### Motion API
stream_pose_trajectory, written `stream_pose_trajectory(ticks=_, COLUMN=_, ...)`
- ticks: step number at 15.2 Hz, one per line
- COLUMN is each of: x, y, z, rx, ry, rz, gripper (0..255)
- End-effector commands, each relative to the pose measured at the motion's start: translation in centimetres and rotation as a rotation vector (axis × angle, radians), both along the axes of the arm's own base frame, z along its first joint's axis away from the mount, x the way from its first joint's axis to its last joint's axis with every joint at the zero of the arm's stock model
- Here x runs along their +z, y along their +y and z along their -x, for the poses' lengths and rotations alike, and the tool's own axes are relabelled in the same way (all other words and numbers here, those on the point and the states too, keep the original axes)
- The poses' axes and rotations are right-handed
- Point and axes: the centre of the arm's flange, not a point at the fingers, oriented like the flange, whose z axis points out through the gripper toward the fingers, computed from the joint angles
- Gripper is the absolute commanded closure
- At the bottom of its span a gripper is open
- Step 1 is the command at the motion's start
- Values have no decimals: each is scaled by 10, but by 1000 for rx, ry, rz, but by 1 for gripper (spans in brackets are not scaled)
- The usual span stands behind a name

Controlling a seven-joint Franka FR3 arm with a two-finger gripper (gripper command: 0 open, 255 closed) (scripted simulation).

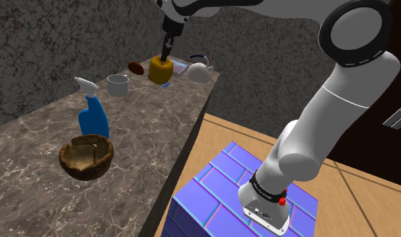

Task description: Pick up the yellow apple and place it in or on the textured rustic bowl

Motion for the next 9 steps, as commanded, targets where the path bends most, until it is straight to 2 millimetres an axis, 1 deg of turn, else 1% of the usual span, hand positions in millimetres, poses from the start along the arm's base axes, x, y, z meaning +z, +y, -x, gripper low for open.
stream_pose_trajectory(ticks=1, x=11, y=1, z=0, rx=0, ry=0, rz=0, gripper=255)
stream_pose_trajectory(ticks=4, x=24, y=1, z=0, rx=0, ry=0, rz=0, gripper=255)
stream_pose_trajectory(ticks=9, x=36, y=61, z=24, rx=0, ry=0, rz=0, gripper=255)
